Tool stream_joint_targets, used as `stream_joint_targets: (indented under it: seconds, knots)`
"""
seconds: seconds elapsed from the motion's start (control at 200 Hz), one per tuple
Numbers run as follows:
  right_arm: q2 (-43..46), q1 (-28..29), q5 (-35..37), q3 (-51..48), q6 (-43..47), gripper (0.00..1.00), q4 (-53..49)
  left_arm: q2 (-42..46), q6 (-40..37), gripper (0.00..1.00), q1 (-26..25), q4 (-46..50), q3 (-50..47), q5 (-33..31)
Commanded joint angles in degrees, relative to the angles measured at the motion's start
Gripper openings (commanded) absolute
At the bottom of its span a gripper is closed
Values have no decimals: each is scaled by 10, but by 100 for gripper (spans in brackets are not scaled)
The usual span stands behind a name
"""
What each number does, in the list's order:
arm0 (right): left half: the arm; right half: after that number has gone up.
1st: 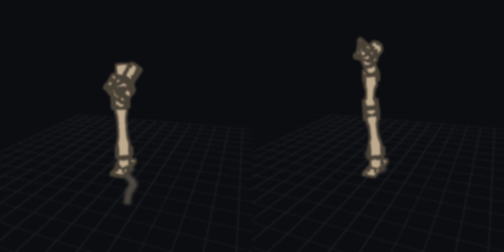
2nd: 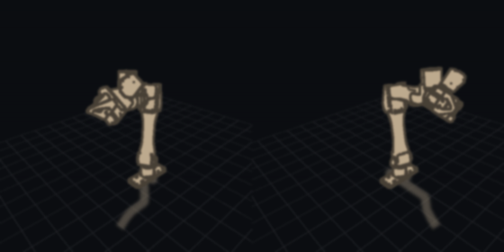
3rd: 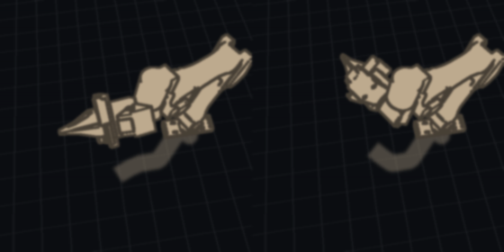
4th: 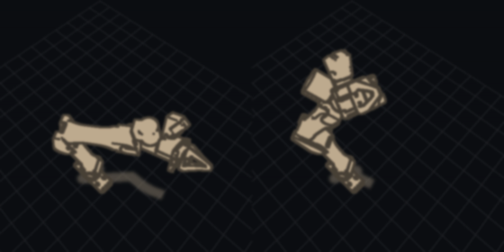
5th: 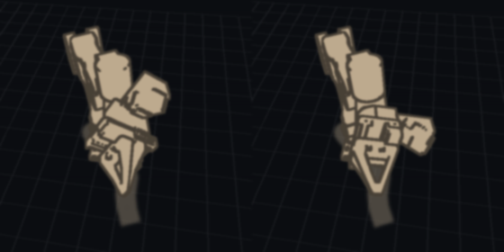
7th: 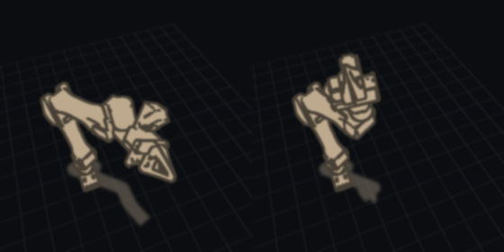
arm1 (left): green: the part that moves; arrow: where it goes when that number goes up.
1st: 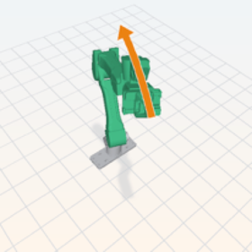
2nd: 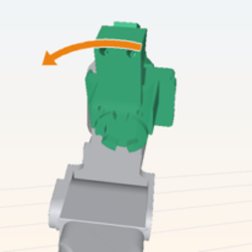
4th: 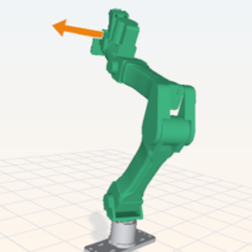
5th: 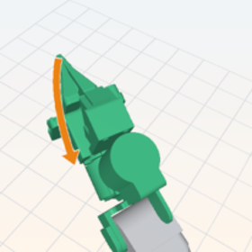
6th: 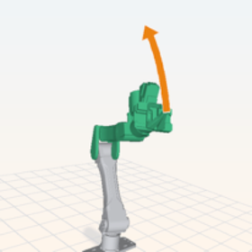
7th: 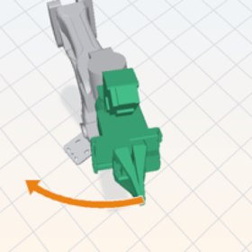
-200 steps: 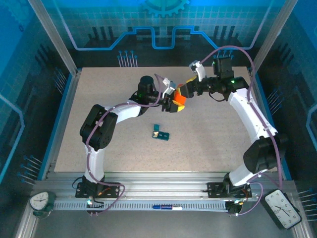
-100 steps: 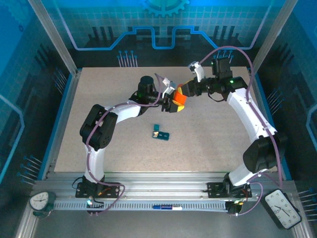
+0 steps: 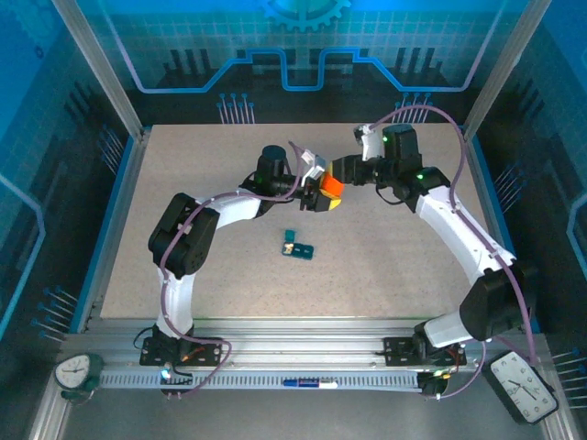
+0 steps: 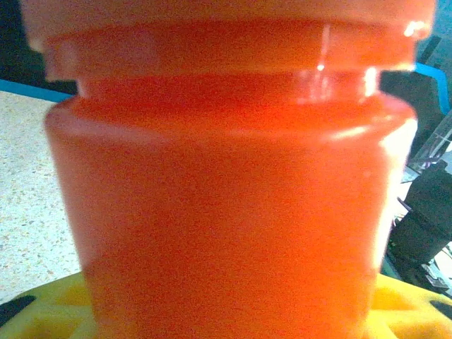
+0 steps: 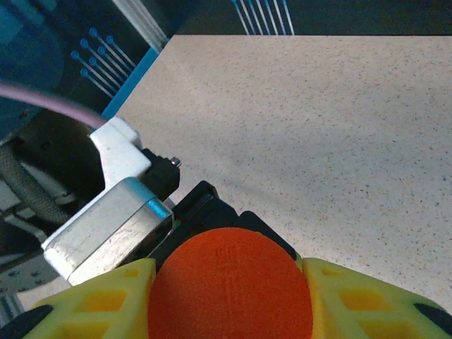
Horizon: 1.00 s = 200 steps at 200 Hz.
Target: Sort the pills into containers
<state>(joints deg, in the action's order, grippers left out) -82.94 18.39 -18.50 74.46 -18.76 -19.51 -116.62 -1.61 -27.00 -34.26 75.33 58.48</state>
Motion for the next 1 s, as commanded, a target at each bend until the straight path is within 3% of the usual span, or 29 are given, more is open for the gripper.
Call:
stream_joint_targets:
  seconds: [0.0,0.105,0.275,0.345,0.49,0.615,0.996]
  knots:
    - [-6,14,8,-14,-52,40,-34,24,-13,0,4,-58,11,-22]
    - [-4,-4,-17,16,-42,52,-48,20,-14,0,3,-55,11,-19]
    - [52,-43,-53,29,-11,80,-27,16,-10,0,4,-58,11,-10]
    - [76,-56,-75,31,18,86,-28,16,-8,0,4,-58,10,-1]
    - [72,-83,-148,46,106,87,-50,12,5,0,4,-59,13,24]
    - [14,-90,-187,112,199,87,-140,7,21,0,4,-61,20,44]
    - [-140,-73,-204,323,328,85,-358,5,29,0,4,-43,29,64]
